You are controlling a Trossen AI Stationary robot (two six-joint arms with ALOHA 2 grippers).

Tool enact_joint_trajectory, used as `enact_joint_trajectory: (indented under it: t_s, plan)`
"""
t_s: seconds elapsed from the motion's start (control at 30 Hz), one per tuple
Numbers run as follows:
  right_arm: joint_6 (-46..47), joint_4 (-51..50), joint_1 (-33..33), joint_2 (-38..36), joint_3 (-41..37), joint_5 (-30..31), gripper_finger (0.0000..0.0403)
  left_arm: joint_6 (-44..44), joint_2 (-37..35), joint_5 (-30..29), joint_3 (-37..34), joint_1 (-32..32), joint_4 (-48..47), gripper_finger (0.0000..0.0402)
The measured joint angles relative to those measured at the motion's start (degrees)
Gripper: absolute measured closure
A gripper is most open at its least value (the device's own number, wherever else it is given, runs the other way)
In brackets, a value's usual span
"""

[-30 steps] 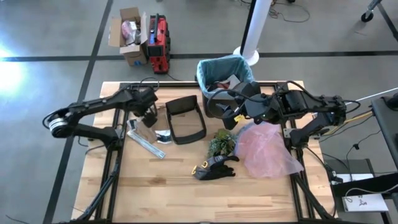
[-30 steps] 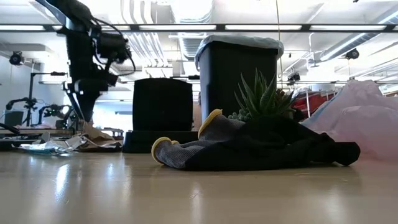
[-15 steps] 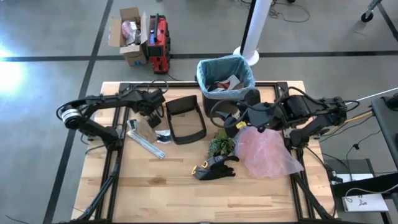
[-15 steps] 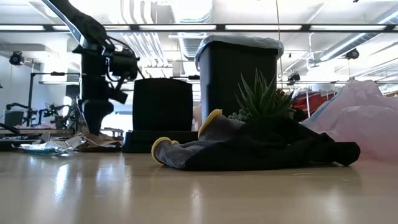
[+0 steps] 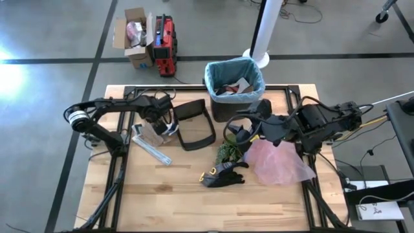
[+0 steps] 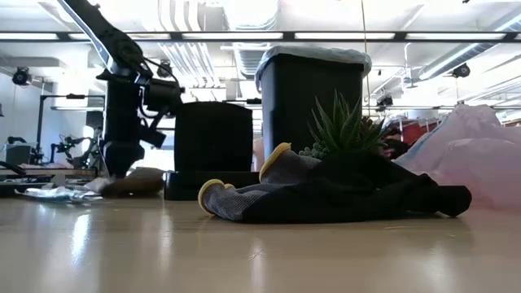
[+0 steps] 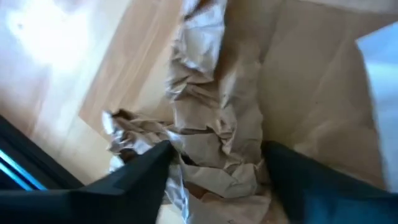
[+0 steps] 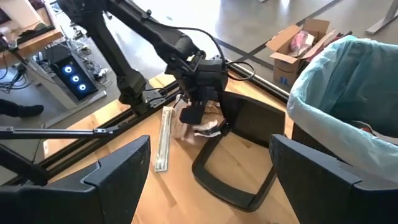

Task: Place trash/remove bag and relplace
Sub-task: Put the brown napkin into the trash bin

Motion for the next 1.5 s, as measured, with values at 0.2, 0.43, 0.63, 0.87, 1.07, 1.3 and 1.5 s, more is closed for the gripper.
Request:
enact_joint_trajectory:
  t_s: [0.2, 0.43, 0.63, 0.87, 1.07, 1.3, 1.5]
  plan:
    - [-3.5, 0.0, 0.0, 0.0, 0.0, 5.5, 0.0089, -0.5, -6.6, 0.0, 0.0, 0.0, -1.6, 0.0352]
    - [-10.4, 1.5, 0.0, 0.0, 0.0, 6.4, 0.0089, -1.5, -19.2, 0.1, 4.1, 0.0, -10.2, 0.0370]
    - [-22.9, 10.6, 0.0, 0.0, 0.0, 6.4, 0.0089, -1.6, -29.8, 7.8, 12.0, 0.0, -10.1, 0.0394]
    - [-41.0, 26.6, -0.2, 1.2, -0.5, 0.7, 0.0089, -4.6, -38.3, 26.0, 19.8, 0.0, 7.0, 0.0394]
    - [-47.6, 36.6, -2.0, 4.1, -0.5, -1.9, 0.0089, -19.7, -42.1, 40.4, 18.7, 0.0, 34.0, 0.0400]
    - [-49.0, 46.9, -5.2, 7.9, -0.4, -7.5, 0.0089, -30.5, -40.9, 51.1, 18.4, -1.8, 46.1, 0.0400]
    - [-48.7, 52.7, -6.9, 10.9, -0.4, -12.2, 0.0089, -31.9, -38.2, 52.7, 18.4, -8.8, 49.9, 0.0400]
